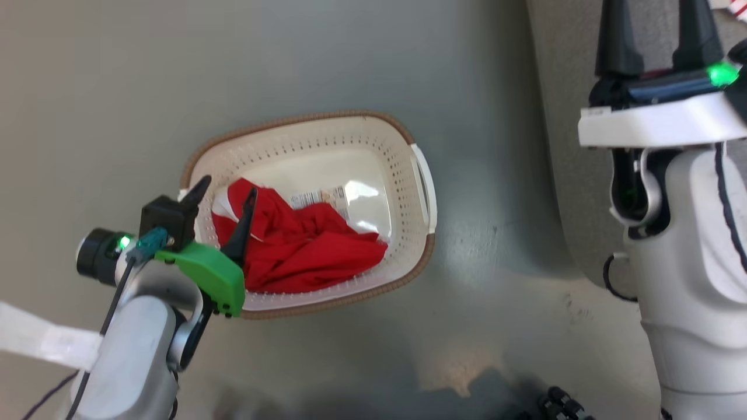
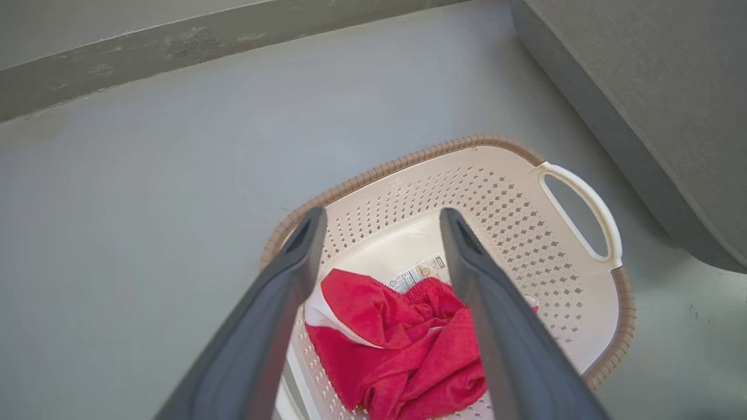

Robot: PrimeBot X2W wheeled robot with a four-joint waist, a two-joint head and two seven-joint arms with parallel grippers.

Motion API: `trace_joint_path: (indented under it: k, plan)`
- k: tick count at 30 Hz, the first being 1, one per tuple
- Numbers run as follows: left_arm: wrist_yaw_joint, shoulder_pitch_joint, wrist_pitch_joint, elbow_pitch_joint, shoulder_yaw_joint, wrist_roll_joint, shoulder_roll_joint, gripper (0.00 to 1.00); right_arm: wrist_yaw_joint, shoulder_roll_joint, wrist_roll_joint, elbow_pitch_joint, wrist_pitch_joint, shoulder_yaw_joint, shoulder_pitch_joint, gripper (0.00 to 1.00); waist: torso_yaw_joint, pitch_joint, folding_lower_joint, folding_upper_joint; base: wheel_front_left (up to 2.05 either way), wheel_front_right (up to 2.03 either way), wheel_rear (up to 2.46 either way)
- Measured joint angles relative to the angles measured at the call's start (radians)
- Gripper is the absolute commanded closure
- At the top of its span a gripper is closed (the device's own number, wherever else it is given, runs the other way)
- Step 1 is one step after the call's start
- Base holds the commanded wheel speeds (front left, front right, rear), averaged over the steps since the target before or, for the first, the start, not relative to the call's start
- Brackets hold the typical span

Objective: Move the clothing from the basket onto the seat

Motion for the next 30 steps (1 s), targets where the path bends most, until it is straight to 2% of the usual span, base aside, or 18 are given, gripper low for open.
trace_joint_path:
  k: [16, 30]
  plan:
    - [-0.051, -0.174, 0.057, 0.15, -0.12, 0.074, -0.018, 0.0, 0.01, -0.002, -0.012, -0.034, 0.0, 0.005, -0.184, 0.0, -0.018, 0.22, -0.0001, 0.0, 0.0, 0.0, 0.0]
    - [-0.072, -0.239, 0.086, 0.273, -0.263, 0.123, -0.025, 0.0, 0.021, -0.001, -0.014, -0.033, 0.0, 0.019, -0.266, 0.0, -0.063, 0.314, -0.0001, 0.0001, 0.0, 0.0, 0.0]
